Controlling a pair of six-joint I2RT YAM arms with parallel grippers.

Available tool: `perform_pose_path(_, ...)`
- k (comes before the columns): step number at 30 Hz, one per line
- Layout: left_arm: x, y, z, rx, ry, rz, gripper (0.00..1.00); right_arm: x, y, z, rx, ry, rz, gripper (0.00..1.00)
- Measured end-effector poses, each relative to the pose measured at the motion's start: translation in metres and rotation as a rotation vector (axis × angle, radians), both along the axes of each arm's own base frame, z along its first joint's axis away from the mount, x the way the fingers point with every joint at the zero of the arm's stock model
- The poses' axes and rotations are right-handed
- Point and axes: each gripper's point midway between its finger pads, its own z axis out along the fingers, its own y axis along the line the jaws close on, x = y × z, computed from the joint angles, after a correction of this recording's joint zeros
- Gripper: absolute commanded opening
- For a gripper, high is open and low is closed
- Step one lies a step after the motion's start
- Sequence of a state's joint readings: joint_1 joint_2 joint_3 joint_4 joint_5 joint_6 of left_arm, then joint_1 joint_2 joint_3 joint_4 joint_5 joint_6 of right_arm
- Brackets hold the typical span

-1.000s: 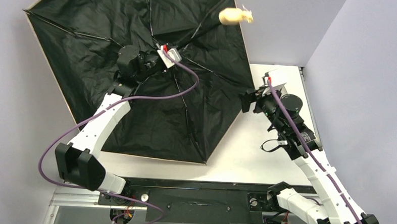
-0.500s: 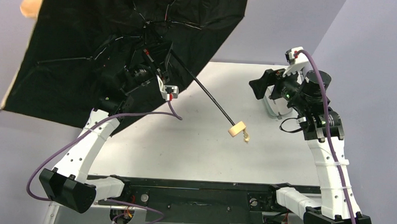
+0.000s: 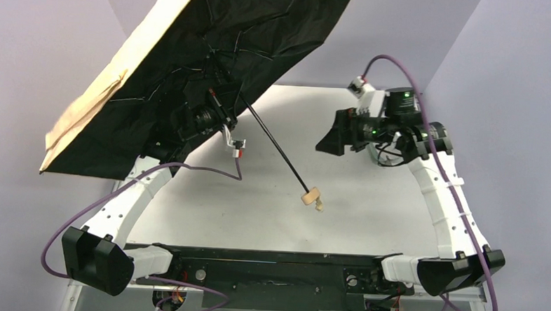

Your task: Open the umbrella

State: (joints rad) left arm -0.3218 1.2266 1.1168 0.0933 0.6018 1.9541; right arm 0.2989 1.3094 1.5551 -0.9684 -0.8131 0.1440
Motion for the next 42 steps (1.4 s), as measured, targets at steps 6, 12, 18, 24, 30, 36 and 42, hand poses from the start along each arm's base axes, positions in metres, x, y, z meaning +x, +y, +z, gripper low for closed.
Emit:
perform_pose_path(6, -0.004, -0.009, -0.004, 0.014, -0.012, -0.021, 0.00, -0.035, 0.036, -0.004, 0.017, 0.066, 0.173, 0.81)
perform_pose_path(12, -0.008, -0.015, -0.005, 0.012, -0.017, -0.037, 0.00, -0.048, 0.064, -0.024, -0.016, 0.118, 0.286, 0.68)
perform_pose_path(18, -0.005, -0.012, -0.002, 0.001, -0.022, -0.015, 0.00, -0.065, 0.081, -0.048, -0.074, 0.141, 0.381, 0.25)
perform_pose_path(24, 0.003, 0.002, 0.005, -0.020, -0.042, 0.035, 0.00, -0.078, 0.069, -0.077, -0.139, 0.188, 0.423, 0.00)
perform_pose_path(30, 0.013, 0.003, -0.007, -0.012, -0.025, 0.035, 0.00, -0.078, 0.062, -0.093, -0.179, 0.150, 0.454, 0.00)
perform_pose_path(36, 0.013, -0.001, -0.004, -0.018, -0.061, 0.017, 0.03, -0.074, 0.053, -0.089, -0.244, 0.091, 0.463, 0.00)
perform_pose_path(42, 0.012, -0.008, 0.000, -0.026, -0.095, 0.007, 0.09, -0.074, 0.045, -0.086, -0.297, 0.068, 0.471, 0.00)
